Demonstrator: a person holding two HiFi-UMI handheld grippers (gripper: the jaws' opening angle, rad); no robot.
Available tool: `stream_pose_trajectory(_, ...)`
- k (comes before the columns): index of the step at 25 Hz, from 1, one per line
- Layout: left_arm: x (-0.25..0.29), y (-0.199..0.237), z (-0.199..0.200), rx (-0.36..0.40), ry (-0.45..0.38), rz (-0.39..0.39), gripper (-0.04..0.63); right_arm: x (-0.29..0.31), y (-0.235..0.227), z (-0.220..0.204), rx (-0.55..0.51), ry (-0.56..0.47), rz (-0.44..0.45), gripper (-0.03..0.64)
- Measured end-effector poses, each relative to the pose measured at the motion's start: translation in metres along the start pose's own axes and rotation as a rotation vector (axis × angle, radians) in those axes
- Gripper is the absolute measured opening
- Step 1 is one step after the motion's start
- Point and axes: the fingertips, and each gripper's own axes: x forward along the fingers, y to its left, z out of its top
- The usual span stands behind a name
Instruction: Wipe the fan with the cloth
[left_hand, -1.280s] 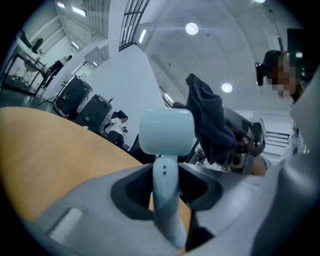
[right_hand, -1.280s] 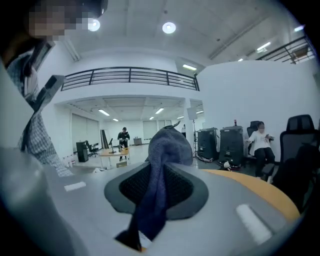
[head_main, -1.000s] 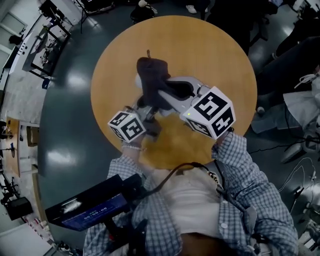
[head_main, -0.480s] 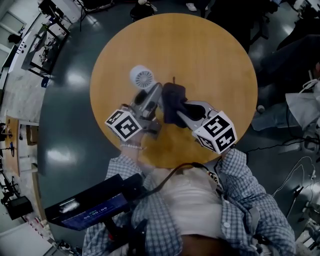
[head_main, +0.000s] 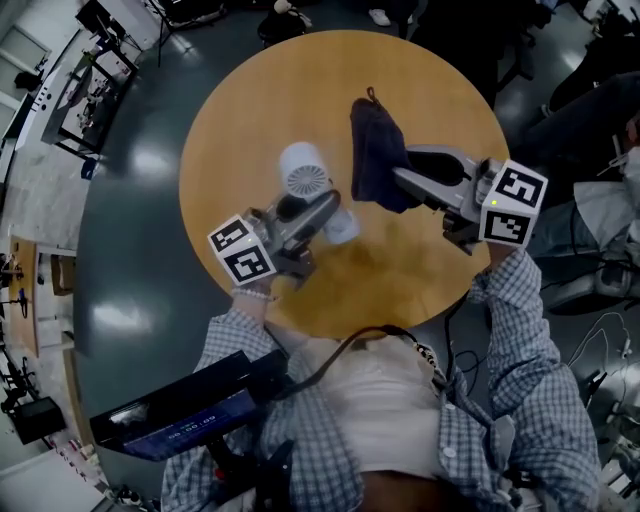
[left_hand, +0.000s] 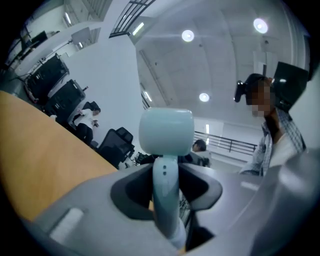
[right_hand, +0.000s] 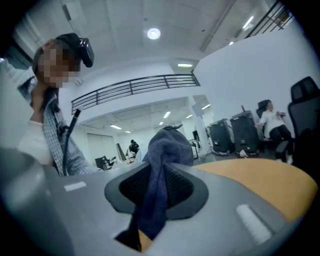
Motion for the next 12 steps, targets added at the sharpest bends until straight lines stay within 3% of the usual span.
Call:
stream_pose_trajectory(3, 0.006, -0.02, -0.004, 0.012, 0.028, -0.108, 0.138, 0.014, -0.001, 0.05, -0.085, 0.006, 0.188, 0.084)
stream_pose_trajectory(6, 0.009, -0.039, -0.006, 0.029, 0.052, -0.204, 0.138, 0.041, 0.003, 0.072, -0.117, 0.057, 0.321, 0.084)
stream_pose_trajectory(12, 0.016, -0.057, -0.018, 0.075, 0.121, -0.271, 0.138, 0.083, 0.014, 0.054, -0.137, 0.19, 0.409, 0.084)
